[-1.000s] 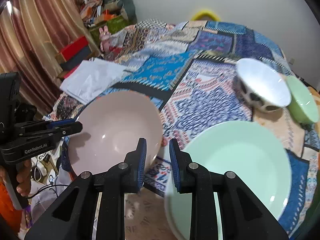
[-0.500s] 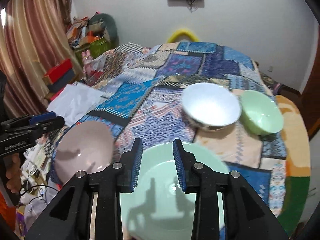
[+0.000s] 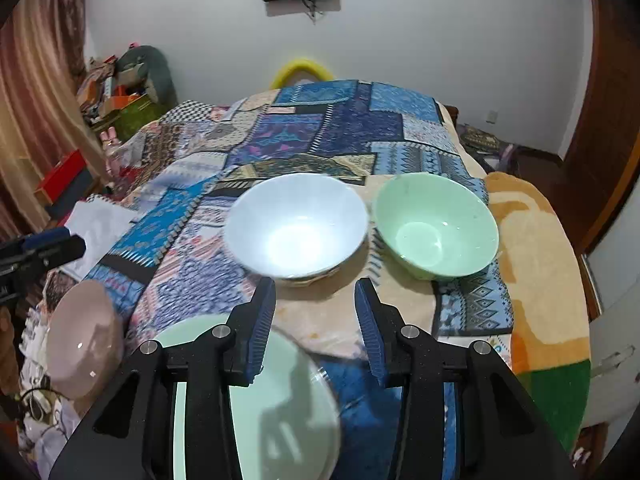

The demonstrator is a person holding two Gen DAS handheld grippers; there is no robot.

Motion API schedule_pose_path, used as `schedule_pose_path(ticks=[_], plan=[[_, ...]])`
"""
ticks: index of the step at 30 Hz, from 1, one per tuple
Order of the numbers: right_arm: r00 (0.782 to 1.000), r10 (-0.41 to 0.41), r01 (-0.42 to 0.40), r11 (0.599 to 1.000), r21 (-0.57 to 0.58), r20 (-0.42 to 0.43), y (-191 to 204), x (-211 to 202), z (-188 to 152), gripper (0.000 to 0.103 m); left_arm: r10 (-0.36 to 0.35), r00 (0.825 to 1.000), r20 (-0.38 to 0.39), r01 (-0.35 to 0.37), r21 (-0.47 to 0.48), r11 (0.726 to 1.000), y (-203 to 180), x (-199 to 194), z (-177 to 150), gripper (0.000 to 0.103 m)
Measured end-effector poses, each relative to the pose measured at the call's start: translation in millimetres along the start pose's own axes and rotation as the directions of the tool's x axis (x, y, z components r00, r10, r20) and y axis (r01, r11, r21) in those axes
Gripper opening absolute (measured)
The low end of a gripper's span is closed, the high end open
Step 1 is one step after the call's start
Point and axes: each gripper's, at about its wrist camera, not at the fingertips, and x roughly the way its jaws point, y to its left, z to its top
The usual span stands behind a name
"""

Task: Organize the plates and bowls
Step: 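Lower the pink bowl onto the quilt and open both grippers, then grasp the rim of the white spotted bowl with both grippers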

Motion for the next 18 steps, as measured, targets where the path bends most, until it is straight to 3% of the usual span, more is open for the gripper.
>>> schedule_pose_path(ticks=[15, 18], plan=[[0.992, 0.083, -0.074, 0.992, 0.102, -0.09, -28.7, 76.4, 15.5, 0.038, -0.019, 0.995, -0.098, 0.023, 0.042, 0.999, -26.0, 95.3, 31.6, 0.068], [0.988, 0.109, -0.096, 0.988, 0.119, -0.108, -30.2, 87.2, 15.1, 0.032, -0.025, 0.993, -0.113, 0.029, 0.029, 0.999, -26.2, 109.2, 35.2, 0.068]])
